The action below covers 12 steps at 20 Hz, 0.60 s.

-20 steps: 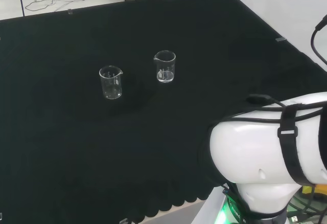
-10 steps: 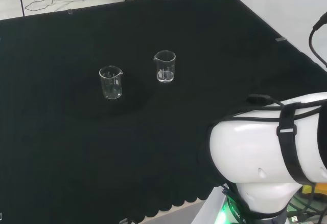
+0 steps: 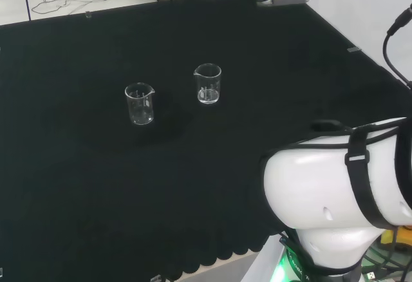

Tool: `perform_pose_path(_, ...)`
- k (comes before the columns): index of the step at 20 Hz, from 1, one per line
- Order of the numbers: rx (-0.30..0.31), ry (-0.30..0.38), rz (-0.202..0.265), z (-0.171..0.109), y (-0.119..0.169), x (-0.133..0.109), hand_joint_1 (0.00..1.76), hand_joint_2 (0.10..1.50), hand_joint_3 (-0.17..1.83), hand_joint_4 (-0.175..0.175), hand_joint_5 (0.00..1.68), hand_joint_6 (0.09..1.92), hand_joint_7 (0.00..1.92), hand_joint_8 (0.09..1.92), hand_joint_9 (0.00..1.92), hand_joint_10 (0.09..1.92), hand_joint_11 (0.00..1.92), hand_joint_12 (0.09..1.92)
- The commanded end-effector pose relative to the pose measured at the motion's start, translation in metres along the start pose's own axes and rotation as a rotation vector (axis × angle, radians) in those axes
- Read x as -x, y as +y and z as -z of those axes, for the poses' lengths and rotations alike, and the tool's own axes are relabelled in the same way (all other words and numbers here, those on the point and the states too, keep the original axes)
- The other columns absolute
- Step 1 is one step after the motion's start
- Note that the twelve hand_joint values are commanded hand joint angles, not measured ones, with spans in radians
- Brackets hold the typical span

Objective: Pick up the beaker on the right.

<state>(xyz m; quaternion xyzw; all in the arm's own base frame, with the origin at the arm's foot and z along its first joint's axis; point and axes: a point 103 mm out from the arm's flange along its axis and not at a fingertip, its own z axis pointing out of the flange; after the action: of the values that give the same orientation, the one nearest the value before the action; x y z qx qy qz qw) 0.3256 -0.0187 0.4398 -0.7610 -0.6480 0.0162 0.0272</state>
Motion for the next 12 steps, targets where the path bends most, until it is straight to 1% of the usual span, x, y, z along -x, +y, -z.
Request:
perform_pose_path(1, -0.04, 0.008, -0.012, -0.031, 0.029, 0.018, 0.13, 1.27, 0.29, 0.0, 0.31, 0.09, 0.02, 0.47, 0.13, 0.62, 0.0, 1.26)
perform_pose_path(2, -0.046, 0.012, -0.008, -0.036, 0.034, 0.02, 0.13, 1.27, 0.29, 0.0, 0.31, 0.09, 0.02, 0.47, 0.13, 0.62, 0.0, 1.26)
perform_pose_path(4, -0.037, 0.017, 0.01, -0.046, 0.047, 0.025, 0.14, 1.27, 0.28, 0.001, 0.31, 0.09, 0.02, 0.47, 0.13, 0.62, 0.0, 1.26)
perform_pose_path(6, -0.035, 0.049, 0.015, -0.056, 0.061, 0.032, 0.14, 1.27, 0.28, 0.001, 0.31, 0.09, 0.02, 0.47, 0.13, 0.62, 0.0, 1.26)
perform_pose_path(7, -0.034, 0.055, 0.019, -0.061, 0.067, 0.035, 0.14, 1.27, 0.28, 0.001, 0.31, 0.09, 0.02, 0.47, 0.13, 0.62, 0.0, 1.26)
perform_pose_path(10, -0.04, 0.091, 0.029, -0.076, 0.088, 0.042, 0.33, 1.17, 0.24, -0.009, 0.35, 0.09, 0.14, 0.53, 0.26, 0.67, 0.0, 1.32)
perform_pose_path(12, -0.051, 0.105, 0.037, -0.086, 0.101, 0.046, 0.43, 1.11, 0.22, -0.012, 0.36, 0.09, 0.18, 0.55, 0.3, 0.68, 0.0, 1.35)
